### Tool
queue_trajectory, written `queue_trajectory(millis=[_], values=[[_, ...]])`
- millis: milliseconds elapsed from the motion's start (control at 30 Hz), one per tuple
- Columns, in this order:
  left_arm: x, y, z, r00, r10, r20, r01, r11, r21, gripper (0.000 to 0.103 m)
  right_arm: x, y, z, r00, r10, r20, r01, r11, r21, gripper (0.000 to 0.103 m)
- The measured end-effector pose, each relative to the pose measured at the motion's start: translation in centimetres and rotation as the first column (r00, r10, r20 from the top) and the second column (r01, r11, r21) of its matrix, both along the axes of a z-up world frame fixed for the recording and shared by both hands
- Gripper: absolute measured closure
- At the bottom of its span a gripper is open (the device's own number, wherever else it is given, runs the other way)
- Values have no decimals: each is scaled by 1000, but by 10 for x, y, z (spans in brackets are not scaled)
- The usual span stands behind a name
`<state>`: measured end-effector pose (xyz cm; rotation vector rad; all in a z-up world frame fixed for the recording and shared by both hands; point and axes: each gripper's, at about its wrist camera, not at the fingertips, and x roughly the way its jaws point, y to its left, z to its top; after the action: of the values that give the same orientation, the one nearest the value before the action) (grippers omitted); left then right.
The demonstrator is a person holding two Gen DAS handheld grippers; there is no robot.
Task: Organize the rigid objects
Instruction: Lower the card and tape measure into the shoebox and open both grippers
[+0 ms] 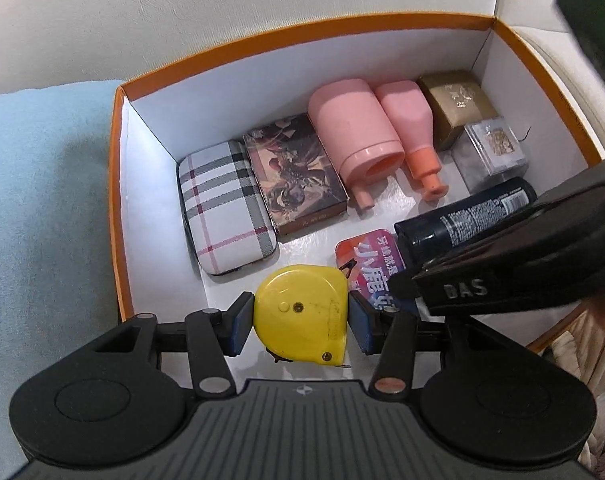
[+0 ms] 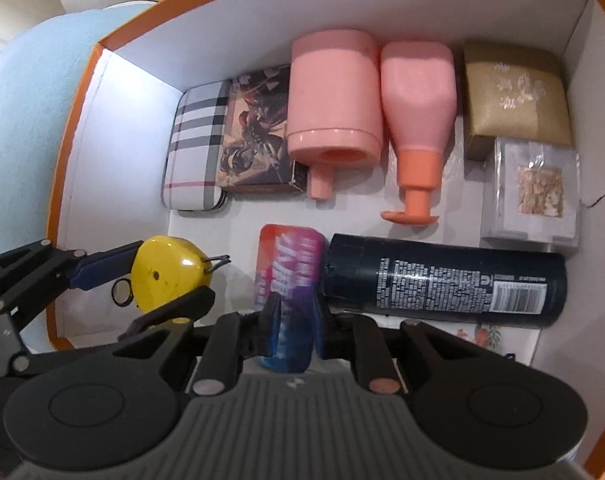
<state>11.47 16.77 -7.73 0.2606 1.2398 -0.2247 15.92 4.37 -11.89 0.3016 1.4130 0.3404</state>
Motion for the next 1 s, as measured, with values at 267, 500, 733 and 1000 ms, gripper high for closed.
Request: queue_trajectory(millis=[267, 500, 733, 1000], values=[[3, 0, -13, 999, 20, -36, -18, 999, 47, 46, -9, -14, 23, 993, 35, 114, -29, 998, -53, 77], [9, -3, -26, 993, 70, -97, -60, 994, 94, 46, -20, -24, 34, 991, 27, 134, -19, 998, -62, 77], [13, 1, -36, 980, 142, -137, -131, 987, 89, 45, -26, -35, 43, 989, 12, 150, -2, 998, -63, 76], [12, 6, -33, 971, 195, -138, -186, 980, 76, 40, -32, -43, 54, 986, 7, 168, 3, 998, -64, 76]])
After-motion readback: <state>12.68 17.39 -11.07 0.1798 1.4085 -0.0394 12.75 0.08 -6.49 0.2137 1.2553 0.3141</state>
